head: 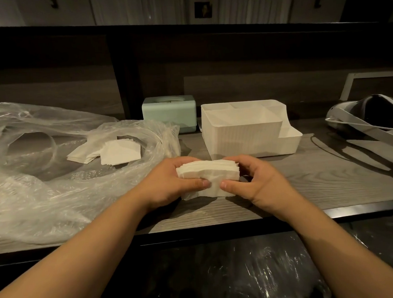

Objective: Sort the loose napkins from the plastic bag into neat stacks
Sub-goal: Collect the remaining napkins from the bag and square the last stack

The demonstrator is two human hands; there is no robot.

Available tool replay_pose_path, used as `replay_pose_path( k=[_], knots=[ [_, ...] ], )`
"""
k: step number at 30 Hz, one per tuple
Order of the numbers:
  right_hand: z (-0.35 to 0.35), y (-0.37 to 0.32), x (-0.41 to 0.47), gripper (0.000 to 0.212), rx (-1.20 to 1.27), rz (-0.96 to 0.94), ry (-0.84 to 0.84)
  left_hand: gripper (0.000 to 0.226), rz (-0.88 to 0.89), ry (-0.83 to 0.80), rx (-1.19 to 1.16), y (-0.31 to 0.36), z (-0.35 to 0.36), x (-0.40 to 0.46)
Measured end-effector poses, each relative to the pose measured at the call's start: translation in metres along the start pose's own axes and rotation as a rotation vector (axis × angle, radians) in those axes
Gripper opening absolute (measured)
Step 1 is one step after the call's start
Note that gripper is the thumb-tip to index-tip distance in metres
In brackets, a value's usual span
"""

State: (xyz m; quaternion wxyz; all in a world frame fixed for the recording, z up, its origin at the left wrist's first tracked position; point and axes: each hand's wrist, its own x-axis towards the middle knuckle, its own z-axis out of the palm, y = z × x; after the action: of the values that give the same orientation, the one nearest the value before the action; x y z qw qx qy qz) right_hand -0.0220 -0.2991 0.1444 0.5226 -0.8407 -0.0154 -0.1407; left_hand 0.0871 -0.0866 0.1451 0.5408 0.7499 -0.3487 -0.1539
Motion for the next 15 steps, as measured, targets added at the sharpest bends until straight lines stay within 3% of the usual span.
replay_pose_path(
  k=[10, 15],
  knots=[
    [-0.003, -0.001, 0.007, 0.026, -0.073, 0.039, -0.003, 0.038, -0.005, 0.021, 0.058, 0.006, 0.004, -0.002],
    [-0.012, -0.008, 0.012, 0.026, 0.063, 0.104, 0.034, 0.024, -0.048, 0.091, 0.077, 0.011, 0.006, 0.000]
  ],
)
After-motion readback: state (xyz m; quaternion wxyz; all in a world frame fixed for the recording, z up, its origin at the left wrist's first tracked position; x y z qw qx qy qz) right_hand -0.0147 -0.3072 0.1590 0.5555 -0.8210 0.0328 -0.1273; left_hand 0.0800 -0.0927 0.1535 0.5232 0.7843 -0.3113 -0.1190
